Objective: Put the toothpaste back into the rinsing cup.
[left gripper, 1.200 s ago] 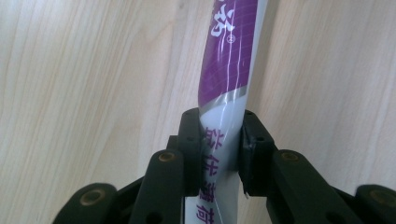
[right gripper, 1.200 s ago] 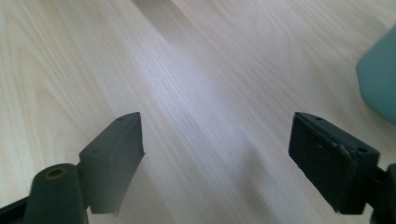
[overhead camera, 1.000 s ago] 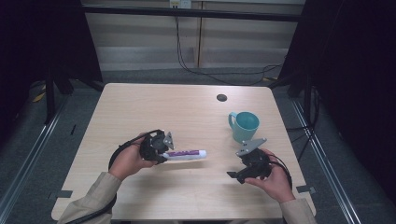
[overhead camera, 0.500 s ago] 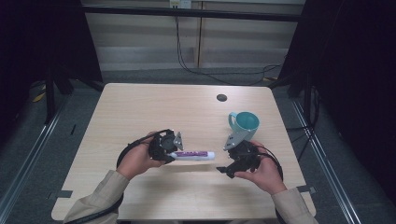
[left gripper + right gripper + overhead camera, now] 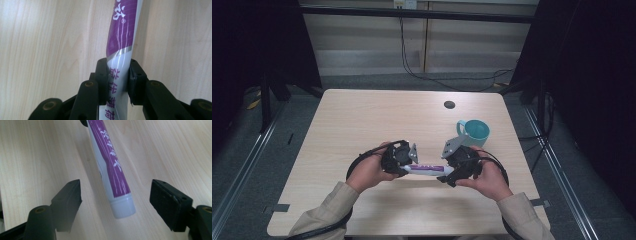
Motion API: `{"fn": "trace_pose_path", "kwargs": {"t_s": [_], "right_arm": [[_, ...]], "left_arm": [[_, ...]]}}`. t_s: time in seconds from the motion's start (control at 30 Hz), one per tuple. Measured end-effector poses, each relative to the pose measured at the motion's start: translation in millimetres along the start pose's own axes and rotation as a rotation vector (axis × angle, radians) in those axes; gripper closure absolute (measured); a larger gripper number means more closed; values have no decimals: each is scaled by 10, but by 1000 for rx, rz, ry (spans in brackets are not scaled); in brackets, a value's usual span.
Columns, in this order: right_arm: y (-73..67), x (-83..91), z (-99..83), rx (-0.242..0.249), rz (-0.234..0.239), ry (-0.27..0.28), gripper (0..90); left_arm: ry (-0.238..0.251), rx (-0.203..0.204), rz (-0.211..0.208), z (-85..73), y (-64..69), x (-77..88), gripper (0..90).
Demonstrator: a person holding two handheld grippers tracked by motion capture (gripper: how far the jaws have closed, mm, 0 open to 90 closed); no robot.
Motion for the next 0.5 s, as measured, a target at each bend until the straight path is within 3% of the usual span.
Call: {"fn": "trace_pose_path", "kwargs": {"t_s": [0.33, 0.5], "right_arm": [[-44, -120, 27, 35, 36, -23, 348], [-62, -178, -5, 42, 57, -25, 384]], "left_arm": [[4, -18, -5, 63, 57, -20, 735], [42, -13, -20, 111, 85, 26, 736]]}}
Point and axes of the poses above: each handheld gripper's, and its own axes: x roughly backward along the jaws, z roughly out of its top, y roughly to its right, the point moved 6 cm from there along -x, roughly forward along the jaws, and after that the axes turned 11 degrees about y, right-handed, at the moved point
